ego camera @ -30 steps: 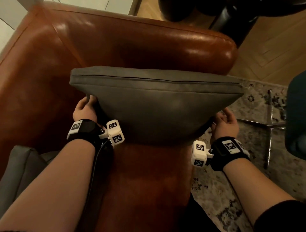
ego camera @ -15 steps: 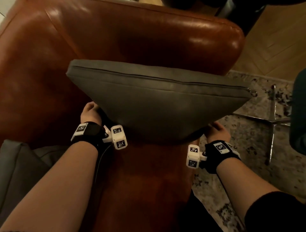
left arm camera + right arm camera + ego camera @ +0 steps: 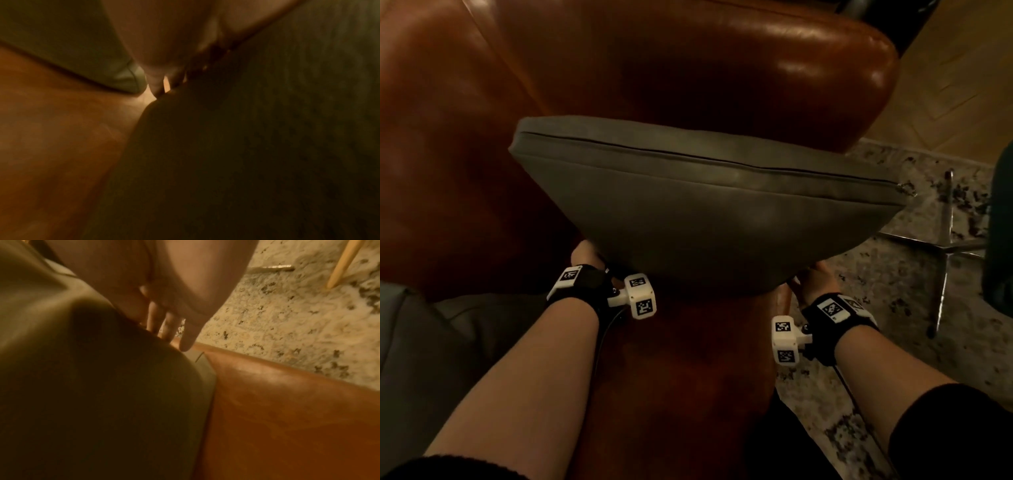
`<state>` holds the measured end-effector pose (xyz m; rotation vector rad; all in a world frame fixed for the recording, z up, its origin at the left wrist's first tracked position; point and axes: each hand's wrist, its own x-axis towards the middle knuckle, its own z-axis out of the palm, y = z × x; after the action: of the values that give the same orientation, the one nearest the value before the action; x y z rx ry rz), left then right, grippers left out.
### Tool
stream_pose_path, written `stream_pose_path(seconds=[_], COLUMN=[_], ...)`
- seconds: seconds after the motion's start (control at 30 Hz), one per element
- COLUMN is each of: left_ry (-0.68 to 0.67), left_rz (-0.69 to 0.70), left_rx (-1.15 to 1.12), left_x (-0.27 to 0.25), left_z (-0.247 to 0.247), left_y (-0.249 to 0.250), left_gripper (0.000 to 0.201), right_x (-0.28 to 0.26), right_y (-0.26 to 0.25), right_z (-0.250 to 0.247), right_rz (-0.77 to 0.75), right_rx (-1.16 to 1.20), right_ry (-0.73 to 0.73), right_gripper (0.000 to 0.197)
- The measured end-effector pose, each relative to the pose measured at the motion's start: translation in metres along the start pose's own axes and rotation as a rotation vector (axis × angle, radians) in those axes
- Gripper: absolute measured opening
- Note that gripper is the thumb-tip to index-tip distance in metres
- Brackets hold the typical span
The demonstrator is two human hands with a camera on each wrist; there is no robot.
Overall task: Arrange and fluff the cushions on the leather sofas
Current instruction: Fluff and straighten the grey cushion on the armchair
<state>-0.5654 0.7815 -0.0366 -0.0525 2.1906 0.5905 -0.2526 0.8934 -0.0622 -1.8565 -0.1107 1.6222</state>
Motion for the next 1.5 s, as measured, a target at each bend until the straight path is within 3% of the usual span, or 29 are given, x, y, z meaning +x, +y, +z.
stream_pose_path(seconds=[0.03, 0.07, 0.1, 0.13, 0.17, 0.27, 0.33, 0.47, 0.57, 0.73, 0.83, 0.87, 0.97, 1.07, 1.13, 1.2, 1.27, 1.33, 1.37, 1.43, 1.47, 1.5], left_ry=[-0.004, -0.008, -0.017, -0.012, -0.005, 0.014, -0.043, -0.110, -0.123, 0.032, 0.067, 0.047, 0.051, 0.141, 0.172, 0.187, 0.170, 0.147, 0.127, 0.131, 0.166, 0.192], left_rz=[0.015, 0.046, 0.040, 0.002, -0.031, -0.093, -0.064, -0.205, -0.157, -0.069, -0.020, -0.017, -0.050, -0.042, 0.075, 0.285, 0.563, 0.853, 0.978, 1.168, 1.231, 1.266], left_rx=[0.058, 0.103, 0.112, 0.086, 0.036, -0.151, -0.123, -0.403, -0.215, 0.108, 0.202, 0.154, -0.312, -0.460, -0.481, -0.437, -0.416, -0.263, -0.164, 0.028, 0.147, 0.296], left_x=[0.000, 0.002, -0.002, -0.004, -0.005, -0.005, 0.000, 0.007, 0.020, 0.035, 0.032, 0.031, 0.028, 0.016, -0.005, -0.041, -0.080, -0.112, -0.123, -0.134, -0.136, -0.138], left_z=[0.001, -0.003, -0.006, -0.009, -0.010, -0.009, -0.003, 0.003, -0.001, -0.009, 0.000, 0.001, 0.007, -0.006, -0.020, -0.030, -0.035, -0.038, -0.037, -0.032, -0.025, -0.017], left_y=[0.000, -0.001, 0.003, 0.006, 0.008, 0.009, 0.004, -0.009, -0.014, -0.008, -0.008, -0.007, -0.016, -0.015, -0.006, 0.003, 0.008, 0.017, 0.024, 0.038, 0.045, 0.052], left_gripper=[0.037, 0.035, 0.033, 0.032, 0.031, 0.039, 0.039, 0.036, 0.034, 0.036, 0.043, 0.044, 0.043, 0.029, 0.009, 0.025, 0.039, 0.036, 0.030, 0.012, 0.011, 0.025], right_x=[-0.007, -0.001, 0.009, 0.011, 0.014, 0.013, 0.013, 0.014, 0.015, 0.020, 0.017, 0.019, 0.016, -0.015, -0.048, -0.078, -0.106, -0.130, -0.142, -0.153, -0.154, -0.153], right_y=[0.001, 0.001, 0.000, -0.001, -0.006, -0.011, -0.011, -0.012, -0.012, -0.016, -0.016, -0.014, -0.007, -0.007, -0.007, -0.005, -0.007, -0.015, -0.022, -0.036, -0.041, -0.045], right_z=[0.000, 0.000, -0.004, -0.003, -0.005, -0.006, -0.005, -0.008, -0.008, -0.006, -0.004, -0.006, -0.017, -0.024, -0.028, -0.031, -0.028, -0.012, 0.003, 0.036, 0.051, 0.065], right_rz=[-0.038, -0.171, -0.220, -0.096, -0.123, -0.149, -0.131, -0.124, -0.142, -0.201, -0.251, -0.253, -0.225, -0.339, -0.361, -0.413, -0.816, -1.296, -1.440, -1.564, -1.565, -1.532], right_rx=[-0.188, -0.593, -0.604, -0.248, -0.150, -0.282, -0.319, -0.451, -0.445, -0.277, -0.341, -0.371, -0.388, -0.770, -1.088, -1.319, -1.421, -1.303, -1.245, -1.272, -1.356, -1.467], right_ry=[0.083, 0.086, 0.095, 0.134, 0.097, 0.137, 0.091, 0.124, 0.148, 0.257, 0.229, 0.187, 0.092, 0.150, 0.068, -0.129, -0.319, -0.457, -0.471, -0.406, -0.356, -0.313], right_gripper=[0.046, 0.046, 0.045, 0.039, 0.032, 0.027, 0.028, 0.033, 0.033, 0.033, 0.029, 0.026, 0.024, 0.007, 0.012, 0.019, 0.024, 0.021, 0.019, 0.032, 0.041, 0.049])
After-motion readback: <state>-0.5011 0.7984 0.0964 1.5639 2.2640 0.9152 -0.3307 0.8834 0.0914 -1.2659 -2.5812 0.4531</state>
